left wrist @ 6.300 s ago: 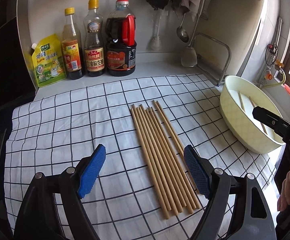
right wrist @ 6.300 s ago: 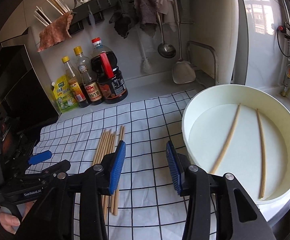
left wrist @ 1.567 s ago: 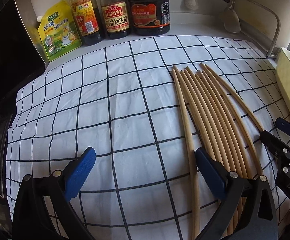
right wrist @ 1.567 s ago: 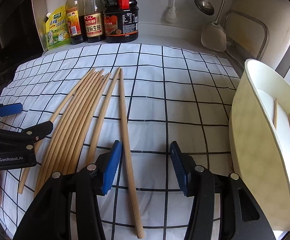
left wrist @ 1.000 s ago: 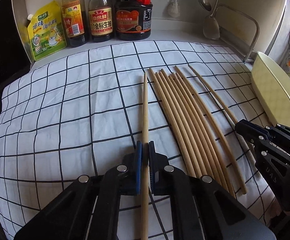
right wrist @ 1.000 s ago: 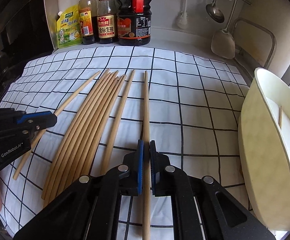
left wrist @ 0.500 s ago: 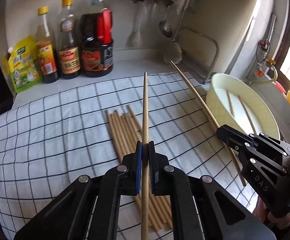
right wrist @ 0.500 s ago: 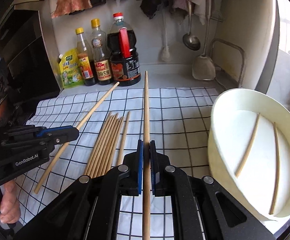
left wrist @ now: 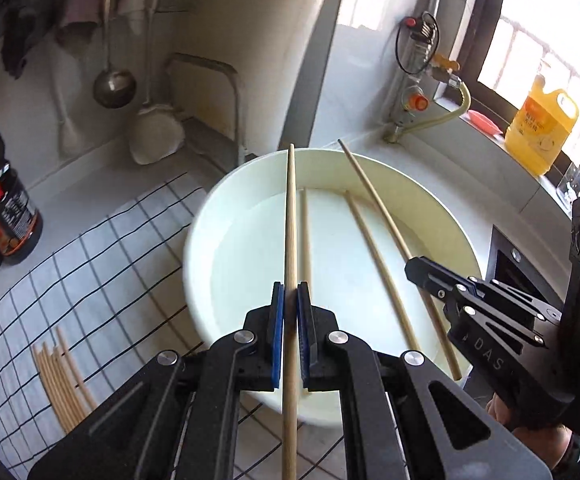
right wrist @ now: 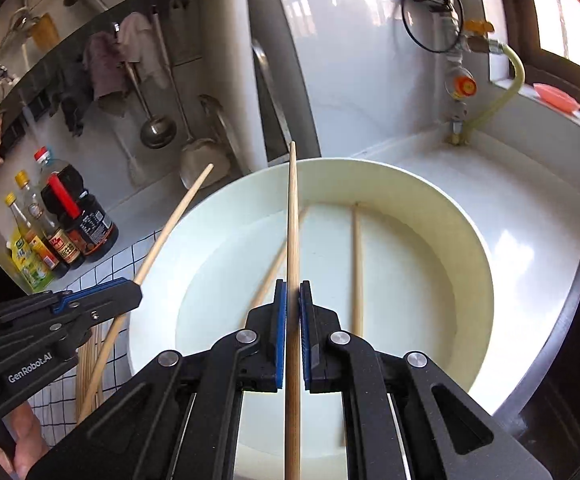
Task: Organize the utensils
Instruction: 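Lower the left gripper's chopstick into the basin and open while the right gripper releases its own, then move both open grippers back over the remaining chopsticks on the cloth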
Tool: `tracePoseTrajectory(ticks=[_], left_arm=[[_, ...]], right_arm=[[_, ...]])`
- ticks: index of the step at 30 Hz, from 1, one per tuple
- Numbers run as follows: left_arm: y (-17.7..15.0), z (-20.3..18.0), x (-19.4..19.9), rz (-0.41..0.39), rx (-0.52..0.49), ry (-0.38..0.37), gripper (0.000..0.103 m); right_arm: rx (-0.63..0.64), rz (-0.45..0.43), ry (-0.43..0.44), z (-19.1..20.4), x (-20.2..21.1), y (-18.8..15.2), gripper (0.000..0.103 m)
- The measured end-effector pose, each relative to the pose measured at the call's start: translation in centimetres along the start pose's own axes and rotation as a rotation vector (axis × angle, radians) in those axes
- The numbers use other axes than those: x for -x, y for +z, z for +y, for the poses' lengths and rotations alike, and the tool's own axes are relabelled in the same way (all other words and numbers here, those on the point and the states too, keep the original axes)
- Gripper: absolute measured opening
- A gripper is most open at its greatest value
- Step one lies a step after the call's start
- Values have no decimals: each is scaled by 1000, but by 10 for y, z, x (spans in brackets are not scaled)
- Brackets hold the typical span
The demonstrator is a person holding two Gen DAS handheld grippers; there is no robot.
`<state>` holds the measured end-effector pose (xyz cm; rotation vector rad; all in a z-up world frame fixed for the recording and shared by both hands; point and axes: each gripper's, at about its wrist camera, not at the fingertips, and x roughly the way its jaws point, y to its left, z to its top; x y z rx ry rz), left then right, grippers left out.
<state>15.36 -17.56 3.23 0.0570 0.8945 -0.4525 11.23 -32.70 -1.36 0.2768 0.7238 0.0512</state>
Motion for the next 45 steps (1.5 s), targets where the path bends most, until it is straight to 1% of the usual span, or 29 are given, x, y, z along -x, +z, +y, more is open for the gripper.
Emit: tracePoseTrajectory(ticks=[3, 6, 10, 15, 16, 17, 18, 19, 20, 21, 22, 29, 34, 39, 41, 43, 45], left_arm=[[10, -20, -24, 23, -37, 4, 7], [15, -28, -41, 44, -51, 13, 7], [16, -27, -58, 74, -53, 24, 7], [15, -19, -68, 99, -44, 43, 9], [15, -18, -67, 94, -41, 56, 11], [15, -14, -64, 86, -34, 70, 21], [14, -12, -61, 73, -26, 81, 36], [14, -8, -56, 58, -16, 88, 45], [14, -5, -51, 39, -5, 93, 65], [14, -2, -45, 20, 3, 97, 71], [13, 1, -40, 8, 10, 105, 71], [3, 26, -14, -6, 48, 138, 71], [-9, 39, -7, 8, 48, 151, 71], [-21, 50, 4, 11, 70, 145, 71], [-26, 54, 9, 11, 78, 137, 71], [-32, 58, 16, 6, 84, 140, 71], [-37, 62, 22, -1, 90, 143, 74]], right_arm=[[-5, 7, -27, -9, -7, 1, 6], [-31, 28, -23, -18, -13, 0, 6], [-50, 42, -32, -25, -18, 1, 6], [-56, 54, -35, -27, -21, 0, 6], [-58, 53, -33, -28, -21, 0, 12], [-63, 47, -38, -27, -20, 0, 24], [-63, 33, -44, -27, -17, 1, 26], [-60, 26, -53, -27, -16, 1, 26], [-59, 23, -55, -28, -15, 1, 26], [-62, 20, -50, -28, -14, 2, 26], [-64, 19, -47, -28, -13, 2, 26], [-41, 20, -28, -19, -11, 2, 26], [-14, 31, -23, -9, -14, -1, 26], [3, 32, -13, -1, -14, -4, 31], [13, 33, -4, 5, -13, -5, 34], [27, 33, 6, 11, -12, -7, 35], [43, 34, 17, 18, -12, -8, 36]])
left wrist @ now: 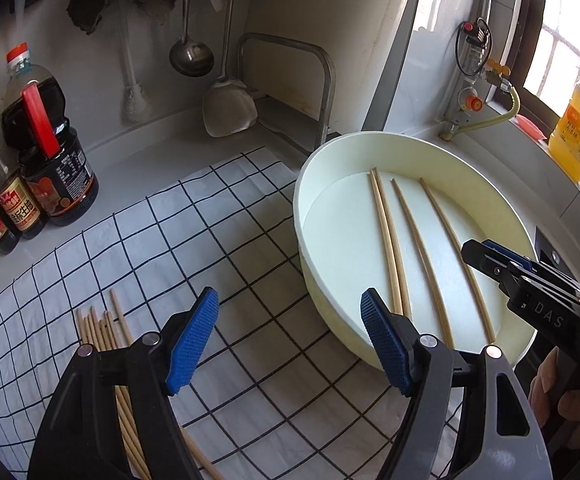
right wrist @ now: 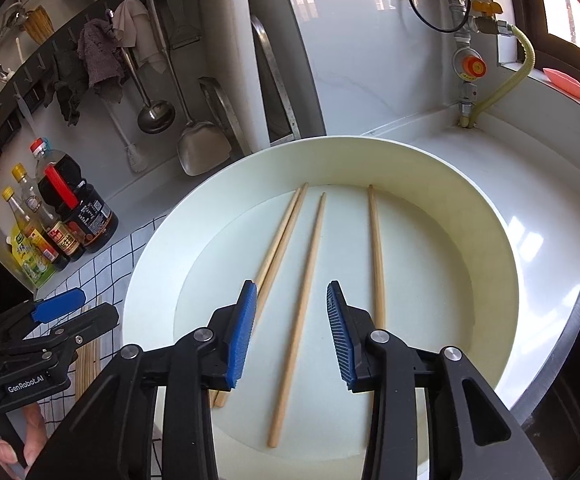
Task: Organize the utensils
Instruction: 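Move both open grippers back over the remaining chopsticks on the cloth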
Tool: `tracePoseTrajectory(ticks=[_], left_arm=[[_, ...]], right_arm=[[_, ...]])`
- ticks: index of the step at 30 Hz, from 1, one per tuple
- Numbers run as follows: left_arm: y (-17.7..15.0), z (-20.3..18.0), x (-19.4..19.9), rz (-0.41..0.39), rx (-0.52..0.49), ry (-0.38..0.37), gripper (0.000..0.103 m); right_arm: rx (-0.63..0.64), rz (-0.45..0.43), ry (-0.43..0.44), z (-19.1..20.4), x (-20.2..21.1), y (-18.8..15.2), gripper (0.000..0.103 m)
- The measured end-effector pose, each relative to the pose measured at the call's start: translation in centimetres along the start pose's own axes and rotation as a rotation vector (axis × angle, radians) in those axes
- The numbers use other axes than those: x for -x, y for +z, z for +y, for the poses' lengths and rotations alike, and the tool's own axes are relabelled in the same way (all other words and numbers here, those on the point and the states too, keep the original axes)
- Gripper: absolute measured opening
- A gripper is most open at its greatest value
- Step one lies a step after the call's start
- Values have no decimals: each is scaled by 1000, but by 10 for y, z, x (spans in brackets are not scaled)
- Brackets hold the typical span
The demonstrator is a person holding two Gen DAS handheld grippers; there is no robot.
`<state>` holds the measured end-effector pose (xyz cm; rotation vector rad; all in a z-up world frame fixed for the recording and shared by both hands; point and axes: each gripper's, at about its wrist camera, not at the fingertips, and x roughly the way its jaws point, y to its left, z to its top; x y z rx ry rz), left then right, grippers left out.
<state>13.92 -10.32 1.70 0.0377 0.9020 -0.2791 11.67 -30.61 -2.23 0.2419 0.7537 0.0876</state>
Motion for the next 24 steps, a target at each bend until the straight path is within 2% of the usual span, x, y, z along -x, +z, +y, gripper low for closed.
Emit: tracePoseTrajectory(ticks=[2, 15, 24], left_arm=[[-5, 6, 3, -3, 8, 3, 74], [-39, 65, 34, -15, 90, 33, 74], [-72, 105, 53, -32, 144, 108, 74]], right_arm=[[15, 3, 12, 8, 0, -2, 42], [126, 16, 97, 69, 4, -20, 46], [229, 19, 168, 119, 9, -41, 52]])
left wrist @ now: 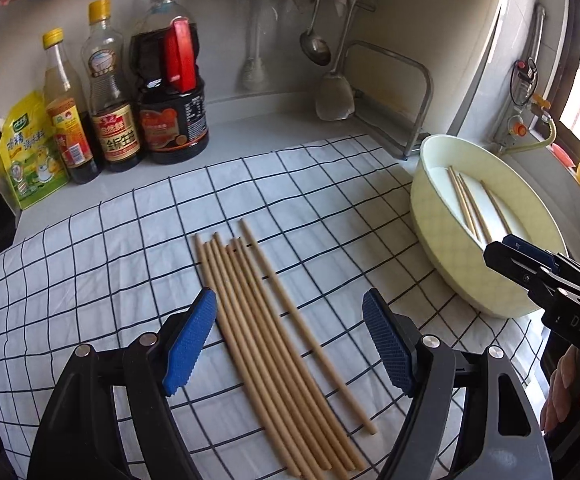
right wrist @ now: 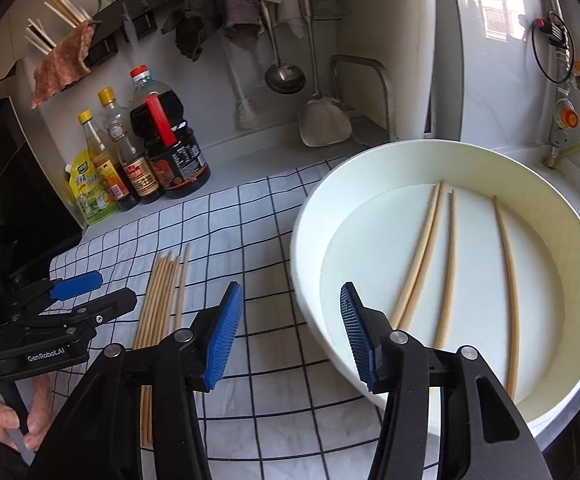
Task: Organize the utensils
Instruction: 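Move both open grippers back over the remaining chopsticks on the cloth, then align both open grippers over separate wooden chopsticks in the row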
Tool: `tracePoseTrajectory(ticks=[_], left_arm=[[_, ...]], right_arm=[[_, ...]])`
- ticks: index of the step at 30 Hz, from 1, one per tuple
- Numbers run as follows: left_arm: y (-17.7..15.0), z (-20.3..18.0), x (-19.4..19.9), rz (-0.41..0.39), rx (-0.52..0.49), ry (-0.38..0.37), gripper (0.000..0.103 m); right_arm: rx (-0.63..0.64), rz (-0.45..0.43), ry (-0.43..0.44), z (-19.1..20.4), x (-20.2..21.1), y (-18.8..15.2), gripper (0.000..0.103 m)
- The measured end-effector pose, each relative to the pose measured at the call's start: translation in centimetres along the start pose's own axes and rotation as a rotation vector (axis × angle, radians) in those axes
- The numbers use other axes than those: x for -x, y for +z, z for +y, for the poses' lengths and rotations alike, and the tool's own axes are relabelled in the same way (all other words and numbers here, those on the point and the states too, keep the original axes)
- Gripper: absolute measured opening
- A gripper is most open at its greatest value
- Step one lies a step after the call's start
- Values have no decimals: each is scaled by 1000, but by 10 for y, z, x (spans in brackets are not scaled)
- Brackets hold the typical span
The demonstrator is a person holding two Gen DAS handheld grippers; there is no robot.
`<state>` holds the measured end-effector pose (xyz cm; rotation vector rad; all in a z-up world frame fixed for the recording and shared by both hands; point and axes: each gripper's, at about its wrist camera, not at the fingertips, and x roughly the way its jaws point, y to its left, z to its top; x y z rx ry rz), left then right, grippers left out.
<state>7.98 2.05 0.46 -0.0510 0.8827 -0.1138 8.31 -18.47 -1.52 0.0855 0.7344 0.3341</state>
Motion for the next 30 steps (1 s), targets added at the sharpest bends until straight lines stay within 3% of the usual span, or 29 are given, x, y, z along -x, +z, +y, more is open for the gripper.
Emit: tracePoseTrajectory(ticks=[15, 30], left_arm=[[-48, 49, 8, -20, 121, 79, 80], [-54, 73, -11, 4, 174, 125, 80]], right_arm=[[143, 42, 88, 57, -27, -23, 55], [233, 117, 101, 86, -67, -25, 55]])
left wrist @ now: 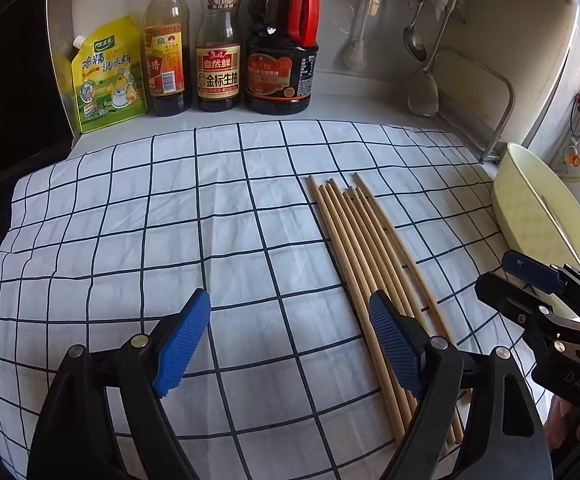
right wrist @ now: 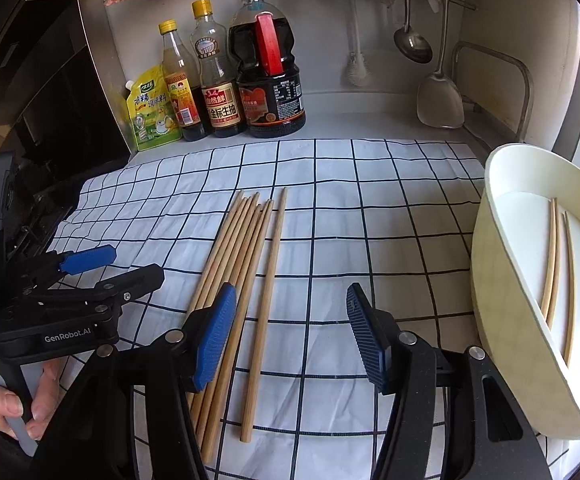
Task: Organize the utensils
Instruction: 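Align both open grippers over separate wooden chopsticks in the row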
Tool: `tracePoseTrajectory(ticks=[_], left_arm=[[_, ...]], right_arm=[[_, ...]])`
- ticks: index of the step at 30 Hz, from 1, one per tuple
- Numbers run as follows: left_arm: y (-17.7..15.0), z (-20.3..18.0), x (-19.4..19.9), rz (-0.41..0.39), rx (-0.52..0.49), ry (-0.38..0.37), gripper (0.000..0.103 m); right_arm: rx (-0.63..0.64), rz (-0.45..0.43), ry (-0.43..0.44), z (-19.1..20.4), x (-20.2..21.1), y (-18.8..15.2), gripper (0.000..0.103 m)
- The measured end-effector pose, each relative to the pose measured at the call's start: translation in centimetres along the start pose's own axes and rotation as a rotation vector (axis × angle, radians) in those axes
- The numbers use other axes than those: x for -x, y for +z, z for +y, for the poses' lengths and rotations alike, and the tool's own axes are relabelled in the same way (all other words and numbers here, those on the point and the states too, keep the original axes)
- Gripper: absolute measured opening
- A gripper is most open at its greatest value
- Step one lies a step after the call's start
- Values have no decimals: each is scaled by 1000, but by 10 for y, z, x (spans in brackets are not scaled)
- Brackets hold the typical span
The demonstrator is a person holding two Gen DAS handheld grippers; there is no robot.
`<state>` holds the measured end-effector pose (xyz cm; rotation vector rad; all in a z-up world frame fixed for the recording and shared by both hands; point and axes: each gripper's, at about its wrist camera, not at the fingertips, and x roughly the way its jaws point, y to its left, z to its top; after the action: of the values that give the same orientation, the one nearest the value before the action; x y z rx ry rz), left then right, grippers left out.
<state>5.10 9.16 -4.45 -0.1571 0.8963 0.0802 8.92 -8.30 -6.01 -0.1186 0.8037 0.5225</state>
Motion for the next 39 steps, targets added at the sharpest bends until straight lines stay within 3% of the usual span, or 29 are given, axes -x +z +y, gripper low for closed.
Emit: tracePoseTrajectory(ticks=[4, 8, 23, 39], left_arm=[[1, 1, -7, 14, -4, 4, 80], [2, 4, -9, 0, -1, 18, 87], [0, 1, -19, 35, -19, 27, 87], [-15, -16, -22, 87, -77, 28, 89]], right_arm=[[25, 30, -13, 5, -15, 1, 55], [39, 50, -33, 4, -21, -4, 55], [89, 135, -76, 8, -40, -15, 55], [29, 126, -120, -25, -36, -13, 55]])
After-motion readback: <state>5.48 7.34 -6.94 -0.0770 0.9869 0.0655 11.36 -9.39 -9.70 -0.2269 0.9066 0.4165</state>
